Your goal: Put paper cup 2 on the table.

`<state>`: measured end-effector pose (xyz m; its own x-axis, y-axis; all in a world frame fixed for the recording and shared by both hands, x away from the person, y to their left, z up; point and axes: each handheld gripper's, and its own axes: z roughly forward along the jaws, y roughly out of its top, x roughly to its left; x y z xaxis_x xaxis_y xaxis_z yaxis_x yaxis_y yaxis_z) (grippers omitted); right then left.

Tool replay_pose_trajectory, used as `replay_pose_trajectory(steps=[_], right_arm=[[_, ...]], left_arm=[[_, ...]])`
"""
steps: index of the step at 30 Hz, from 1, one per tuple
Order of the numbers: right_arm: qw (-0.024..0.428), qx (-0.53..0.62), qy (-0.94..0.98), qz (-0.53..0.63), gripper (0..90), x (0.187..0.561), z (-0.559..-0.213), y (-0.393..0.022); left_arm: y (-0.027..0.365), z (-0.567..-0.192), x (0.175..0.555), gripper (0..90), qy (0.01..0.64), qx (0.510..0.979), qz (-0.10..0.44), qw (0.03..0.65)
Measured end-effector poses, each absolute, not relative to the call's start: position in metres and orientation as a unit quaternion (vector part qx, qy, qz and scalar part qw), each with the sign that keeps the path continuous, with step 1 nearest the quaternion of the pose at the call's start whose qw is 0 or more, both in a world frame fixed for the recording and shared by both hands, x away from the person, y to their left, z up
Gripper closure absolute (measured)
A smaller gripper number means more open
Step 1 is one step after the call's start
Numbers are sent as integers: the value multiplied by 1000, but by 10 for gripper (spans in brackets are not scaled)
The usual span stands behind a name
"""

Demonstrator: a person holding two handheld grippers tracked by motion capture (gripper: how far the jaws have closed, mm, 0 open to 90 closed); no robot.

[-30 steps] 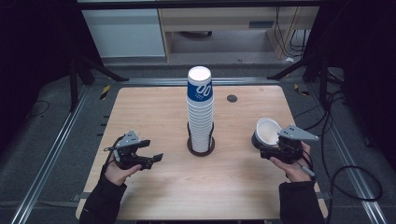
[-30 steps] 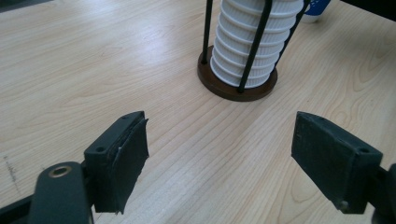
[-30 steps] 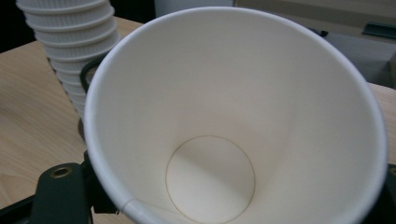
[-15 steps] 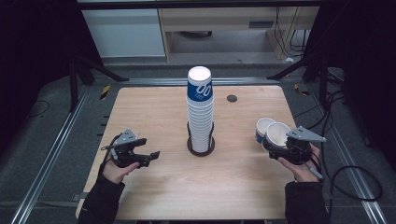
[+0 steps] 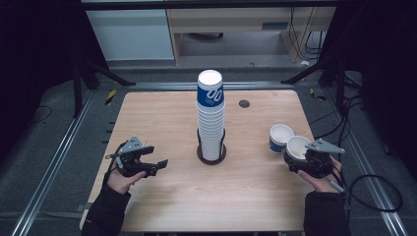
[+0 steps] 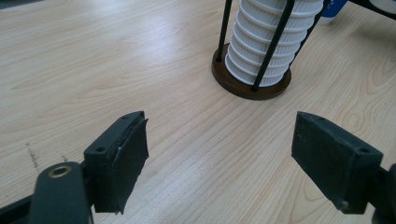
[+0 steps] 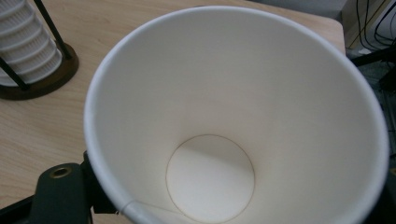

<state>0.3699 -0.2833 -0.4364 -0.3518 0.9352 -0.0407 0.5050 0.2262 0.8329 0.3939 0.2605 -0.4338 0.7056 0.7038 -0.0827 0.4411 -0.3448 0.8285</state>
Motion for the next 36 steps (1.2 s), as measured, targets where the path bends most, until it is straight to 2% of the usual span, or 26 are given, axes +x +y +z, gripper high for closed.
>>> replay_pose_trajectory(steps=[21, 30, 36], right_arm=[[241, 493, 755, 358, 205, 375, -475, -265], [242, 492, 754, 361, 196, 378, -481, -266], [233, 486, 763, 356, 82, 378, -488, -265]], left_arm=[[258, -437, 394, 180, 353, 812, 145, 442], [256, -438, 394, 180, 350, 816, 144, 438], [256, -438, 394, 179, 349, 817, 142, 437]])
